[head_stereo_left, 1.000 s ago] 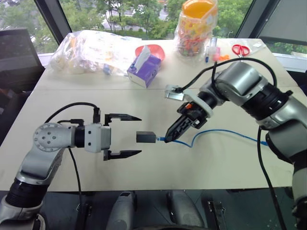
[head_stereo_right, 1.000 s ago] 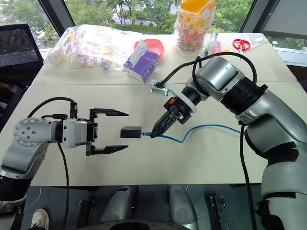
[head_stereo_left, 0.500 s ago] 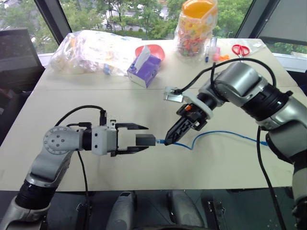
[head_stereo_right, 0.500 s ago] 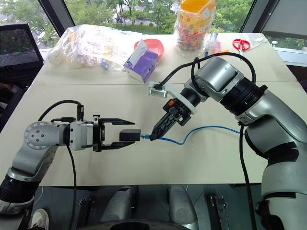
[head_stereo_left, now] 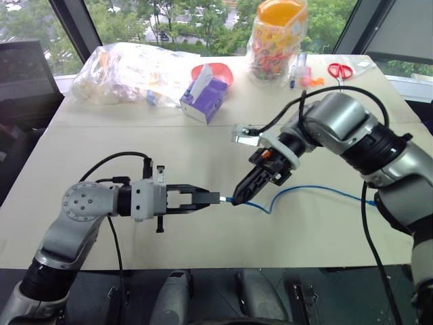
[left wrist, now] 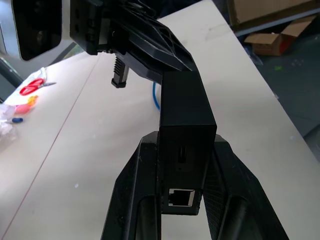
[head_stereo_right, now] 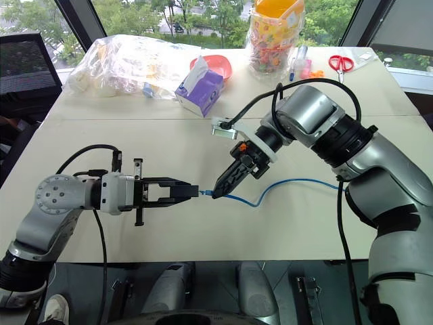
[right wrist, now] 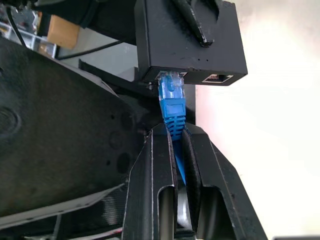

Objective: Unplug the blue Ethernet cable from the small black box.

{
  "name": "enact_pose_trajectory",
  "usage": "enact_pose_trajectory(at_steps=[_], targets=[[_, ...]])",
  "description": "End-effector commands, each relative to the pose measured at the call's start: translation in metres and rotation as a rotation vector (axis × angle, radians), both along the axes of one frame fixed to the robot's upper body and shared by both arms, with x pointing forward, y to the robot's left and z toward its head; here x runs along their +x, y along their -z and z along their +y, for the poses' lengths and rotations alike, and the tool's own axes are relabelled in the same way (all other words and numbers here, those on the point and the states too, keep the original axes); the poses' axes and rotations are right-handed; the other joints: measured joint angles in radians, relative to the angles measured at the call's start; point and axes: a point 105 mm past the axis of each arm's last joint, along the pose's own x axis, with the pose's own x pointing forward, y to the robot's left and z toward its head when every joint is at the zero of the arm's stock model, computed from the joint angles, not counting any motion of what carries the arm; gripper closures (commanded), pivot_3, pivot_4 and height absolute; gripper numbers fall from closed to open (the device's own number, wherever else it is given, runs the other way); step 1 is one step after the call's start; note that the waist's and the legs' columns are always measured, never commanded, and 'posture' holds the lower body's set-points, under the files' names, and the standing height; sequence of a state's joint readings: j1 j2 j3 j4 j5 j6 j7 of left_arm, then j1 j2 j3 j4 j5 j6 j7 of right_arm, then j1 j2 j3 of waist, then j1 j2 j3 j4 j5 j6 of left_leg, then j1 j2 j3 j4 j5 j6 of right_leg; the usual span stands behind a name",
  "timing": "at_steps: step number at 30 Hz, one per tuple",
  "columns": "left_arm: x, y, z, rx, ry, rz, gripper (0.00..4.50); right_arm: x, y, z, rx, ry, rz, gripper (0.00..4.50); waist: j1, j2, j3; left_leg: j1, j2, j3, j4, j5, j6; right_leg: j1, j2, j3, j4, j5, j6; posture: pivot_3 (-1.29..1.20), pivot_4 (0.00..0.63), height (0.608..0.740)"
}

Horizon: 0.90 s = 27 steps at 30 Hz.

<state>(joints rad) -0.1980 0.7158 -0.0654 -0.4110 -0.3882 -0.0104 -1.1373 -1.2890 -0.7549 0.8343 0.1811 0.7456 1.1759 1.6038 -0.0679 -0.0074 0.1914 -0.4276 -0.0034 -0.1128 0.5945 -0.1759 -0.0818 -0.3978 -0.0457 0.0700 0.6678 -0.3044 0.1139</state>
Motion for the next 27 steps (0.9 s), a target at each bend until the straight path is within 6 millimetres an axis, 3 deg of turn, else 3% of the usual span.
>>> enact_pose_trajectory(at_steps=[1,4,8,12,16,19,22,27], targets=[[0.003,-0.012,0.008,-0.028,-0.044,-0.038,4.0,-0.005,-0.004,0.001,0.027,-0.042,-0.031,4.5,0.0,0.0,0.0,0.0,0.0,0.0,0.0,0.0,0.0,0.0,0.0,0.0,0.0,0.0,0.0,0.0,0.15,0.74],[0.003,-0.009,0.01,-0.021,-0.048,-0.036,4.0,-0.001,-0.004,0.001,0.032,-0.028,-0.042,3.36,-0.001,0.0,0.0,0.0,0.0,0.0,0.0,0.0,0.0,0.0,0.0,0.0,0.0,0.0,0.0,0.0,0.15,0.74],[0.005,-0.006,0.014,-0.018,-0.065,-0.019,4.0,0.008,-0.011,0.002,0.052,0.01,-0.071,1.39,0.0,0.0,0.0,0.0,0.0,0.0,0.0,0.0,0.0,0.0,0.0,0.0,0.0,0.0,0.0,0.0,0.15,0.74],[0.007,0.0,0.022,-0.012,-0.105,0.053,4.0,0.017,-0.021,0.0,0.091,0.04,-0.117,1.39,0.0,0.0,0.0,0.0,0.0,0.0,0.0,0.0,0.0,0.0,0.0,0.0,0.0,0.0,0.0,0.0,0.15,0.74],[0.019,-0.006,0.042,-0.077,-0.211,0.31,4.0,0.05,-0.047,0.016,0.368,0.174,-0.437,1.39,-0.004,-0.001,0.0,0.0,0.0,-0.001,0.0,0.0,0.0,0.0,0.0,-0.001,0.0,0.0,0.0,0.0,0.15,0.74],[0.03,-0.023,0.046,-0.159,-0.247,0.338,4.0,0.07,-0.062,0.022,0.541,0.297,-0.629,1.39,0.001,-0.001,0.0,0.001,0.0,-0.001,0.0,0.0,0.0,0.001,0.001,-0.001,0.002,0.0,0.0,0.0,0.15,0.74],[0.036,-0.035,0.044,-0.219,-0.258,0.354,4.0,0.077,-0.074,0.024,0.682,0.358,-0.807,1.39,0.004,-0.001,0.0,0.001,0.0,-0.001,0.001,0.0,0.0,0.002,0.0,-0.001,0.001,0.0,0.0,0.0,0.15,0.74],[0.042,-0.048,0.049,-0.271,-0.271,0.387,4.0,0.068,-0.07,0.019,0.69,0.325,-0.803,1.39,0.001,-0.001,0.0,0.001,0.0,-0.001,0.001,0.0,0.0,0.002,0.0,-0.001,0.001,0.001,0.001,0.0,0.15,0.74]])
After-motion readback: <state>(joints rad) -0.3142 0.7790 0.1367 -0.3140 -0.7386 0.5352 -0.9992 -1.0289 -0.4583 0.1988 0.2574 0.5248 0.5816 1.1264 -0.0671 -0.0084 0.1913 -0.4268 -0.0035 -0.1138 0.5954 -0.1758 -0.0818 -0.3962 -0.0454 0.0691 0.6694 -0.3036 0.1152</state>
